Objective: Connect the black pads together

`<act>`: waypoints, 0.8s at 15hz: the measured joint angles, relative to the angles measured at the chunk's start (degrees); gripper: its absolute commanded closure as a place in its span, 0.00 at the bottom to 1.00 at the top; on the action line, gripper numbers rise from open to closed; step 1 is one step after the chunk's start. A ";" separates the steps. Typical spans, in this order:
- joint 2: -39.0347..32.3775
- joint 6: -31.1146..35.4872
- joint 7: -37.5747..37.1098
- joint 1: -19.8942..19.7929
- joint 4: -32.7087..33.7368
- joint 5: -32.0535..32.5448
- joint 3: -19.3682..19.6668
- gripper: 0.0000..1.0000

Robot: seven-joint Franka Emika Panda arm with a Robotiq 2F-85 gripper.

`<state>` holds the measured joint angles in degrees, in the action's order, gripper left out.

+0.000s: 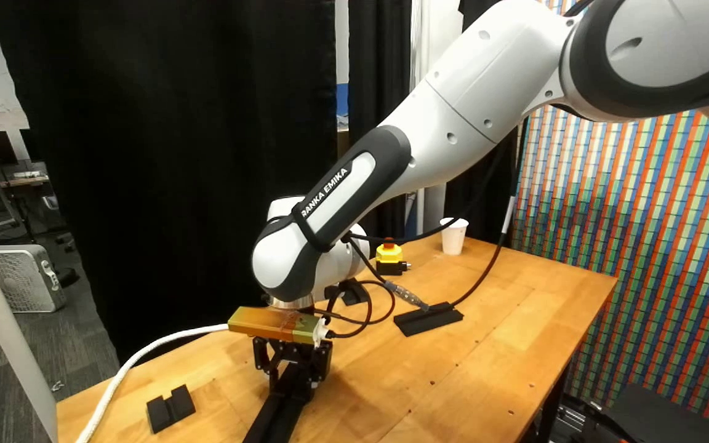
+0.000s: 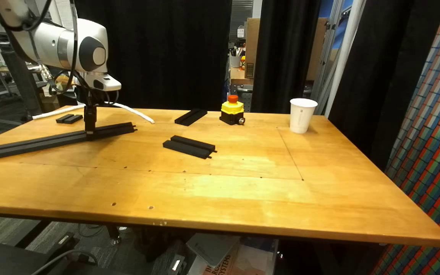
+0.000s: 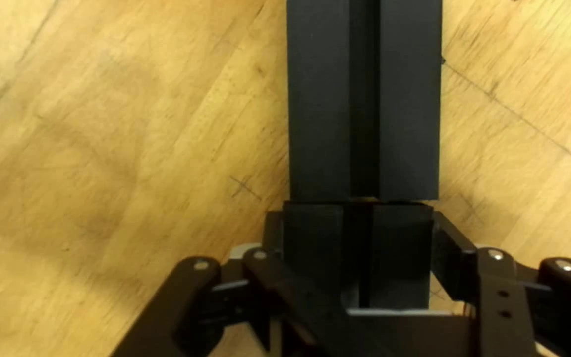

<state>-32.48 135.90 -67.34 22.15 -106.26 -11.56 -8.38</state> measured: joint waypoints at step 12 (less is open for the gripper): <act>-0.59 1.66 2.52 -0.13 0.42 -0.63 -1.24 0.55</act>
<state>-33.07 137.56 -64.82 22.02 -105.84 -12.19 -9.62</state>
